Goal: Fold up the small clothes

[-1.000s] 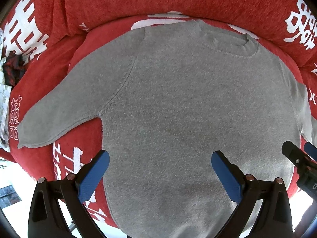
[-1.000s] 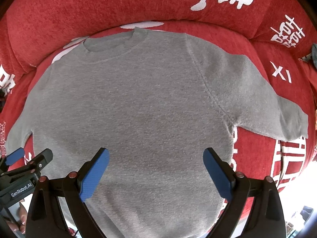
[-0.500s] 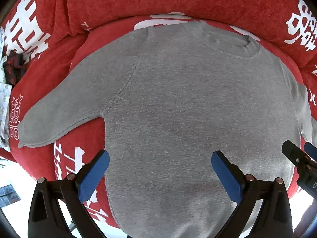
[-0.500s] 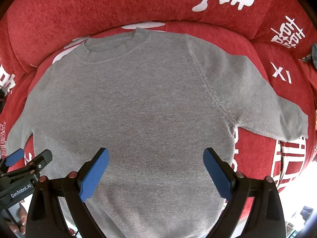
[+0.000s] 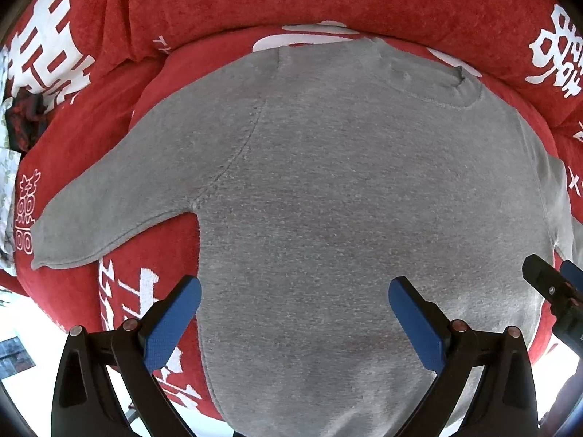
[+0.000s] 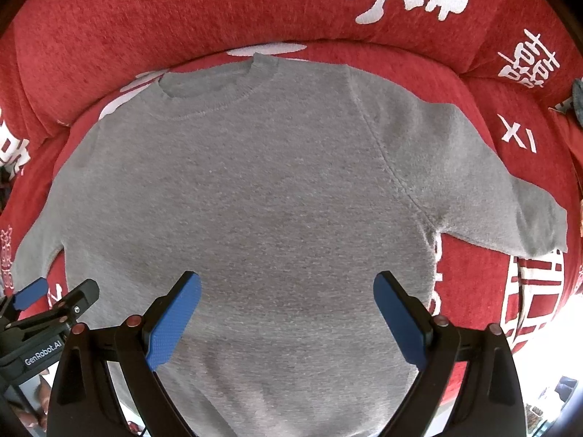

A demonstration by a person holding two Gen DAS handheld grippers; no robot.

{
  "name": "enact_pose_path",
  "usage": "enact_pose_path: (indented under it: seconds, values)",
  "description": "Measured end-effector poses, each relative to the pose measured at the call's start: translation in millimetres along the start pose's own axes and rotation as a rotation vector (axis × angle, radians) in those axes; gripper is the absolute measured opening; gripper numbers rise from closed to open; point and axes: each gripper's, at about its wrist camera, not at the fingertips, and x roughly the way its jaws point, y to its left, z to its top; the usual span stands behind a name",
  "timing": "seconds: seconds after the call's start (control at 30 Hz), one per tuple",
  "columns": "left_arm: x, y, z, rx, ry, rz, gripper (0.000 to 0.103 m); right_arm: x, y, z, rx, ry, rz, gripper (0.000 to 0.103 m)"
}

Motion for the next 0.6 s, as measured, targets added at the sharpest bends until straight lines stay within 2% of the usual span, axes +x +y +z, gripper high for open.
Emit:
enact_pose_path:
  seconds: [0.27,0.43,0.6]
  values:
    - [2,7,1,-0.010,0.024,-0.050,0.103,-2,4,-2,0.002,0.007,-0.016,0.097]
    - [2,13,0,-0.020,0.000,-0.047,0.103,-1,7,-4,-0.012,0.007,-0.037,0.097]
    - [4,20,-3,-0.023,0.013,-0.054,0.103,-2,17,-6,-0.027,0.013,-0.083,0.097]
